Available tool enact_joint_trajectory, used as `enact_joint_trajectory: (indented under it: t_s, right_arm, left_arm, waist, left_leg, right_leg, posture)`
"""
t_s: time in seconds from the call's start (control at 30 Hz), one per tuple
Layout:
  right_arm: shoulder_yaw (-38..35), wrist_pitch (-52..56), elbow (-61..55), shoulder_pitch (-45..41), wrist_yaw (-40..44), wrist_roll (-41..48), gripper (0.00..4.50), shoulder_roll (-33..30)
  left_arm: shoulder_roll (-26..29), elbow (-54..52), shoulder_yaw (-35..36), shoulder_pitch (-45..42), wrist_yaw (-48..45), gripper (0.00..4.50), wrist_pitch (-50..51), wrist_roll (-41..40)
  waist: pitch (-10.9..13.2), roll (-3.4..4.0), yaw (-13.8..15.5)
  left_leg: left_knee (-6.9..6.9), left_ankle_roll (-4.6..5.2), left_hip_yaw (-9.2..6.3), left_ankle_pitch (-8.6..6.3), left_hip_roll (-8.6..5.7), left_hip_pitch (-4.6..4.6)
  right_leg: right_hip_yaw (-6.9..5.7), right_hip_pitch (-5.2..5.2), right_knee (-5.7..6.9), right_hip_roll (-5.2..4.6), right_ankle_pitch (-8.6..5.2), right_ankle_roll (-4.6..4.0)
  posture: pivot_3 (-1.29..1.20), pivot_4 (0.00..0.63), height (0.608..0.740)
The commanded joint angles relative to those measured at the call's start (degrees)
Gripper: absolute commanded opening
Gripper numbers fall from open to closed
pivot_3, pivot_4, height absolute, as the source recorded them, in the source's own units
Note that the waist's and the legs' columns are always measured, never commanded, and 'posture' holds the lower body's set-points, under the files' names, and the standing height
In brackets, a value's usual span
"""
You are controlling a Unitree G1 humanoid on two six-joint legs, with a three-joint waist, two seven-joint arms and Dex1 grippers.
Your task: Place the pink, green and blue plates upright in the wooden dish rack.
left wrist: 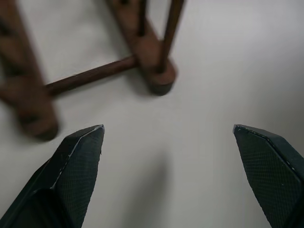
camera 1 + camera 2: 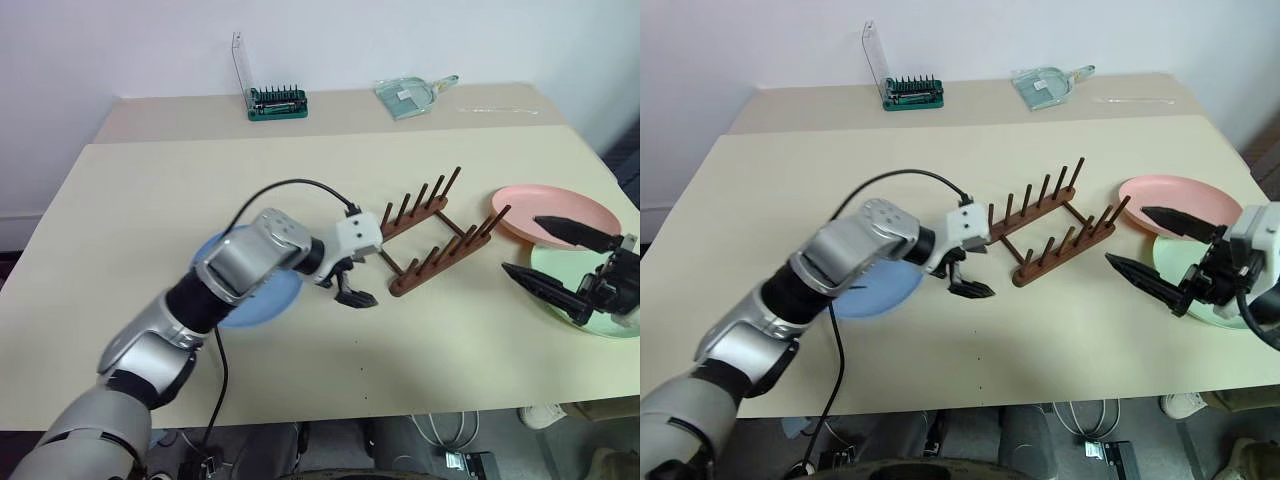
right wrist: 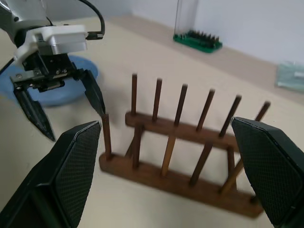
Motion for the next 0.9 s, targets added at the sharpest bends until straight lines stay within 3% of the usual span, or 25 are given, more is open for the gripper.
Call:
enact_joint_trajectory:
  t_s: [0.03,0.53,0.9]
  right_arm:
    - [-2.6,-0.9,-3.4,1.6,-0.4,0.2,4.48,0.3]
    - [-2.8,-1.8,-5.5,4.4,-2.4,0.2,4.48,2.0]
    - [-3.5,-1.9,-6.5,5.0,-3.2,0.5,4.48,2.7]
  left_arm:
    - [-1.6,-1.1,0.4,-0.4,1.4,4.50,3.0,-0.8]
    - [-14.1,9.8,-1.3,2.7,16.0,4.50,2.0,6.3]
    - [-15.7,12.2,-2.2,3.4,19.2,4.50,0.5,8.4]
  waist:
    - [0.0,0.00,-0.3]
    - [0.0,0.01,-0.2]
    - [0.0,0.01,1.2]
  left_leg:
    - [-0.01,0.02,-0.01,-0.01,0.01,0.00]
    - [0.01,0.04,0.03,-0.02,0.00,0.05]
    - [0.06,0.04,0.06,-0.02,-0.02,0.11]
  right_leg:
    - [0.00,0.00,0.00,0.01,-0.01,0.01]
    - [0.04,0.07,-0.01,0.00,-0.07,0.09]
    - [0.05,0.16,-0.01,-0.04,-0.07,0.11]
  posture:
    - [0.00,0.150,0.740]
    - [0.00,0.150,0.740]
    - [0.00,0.150,0.740]
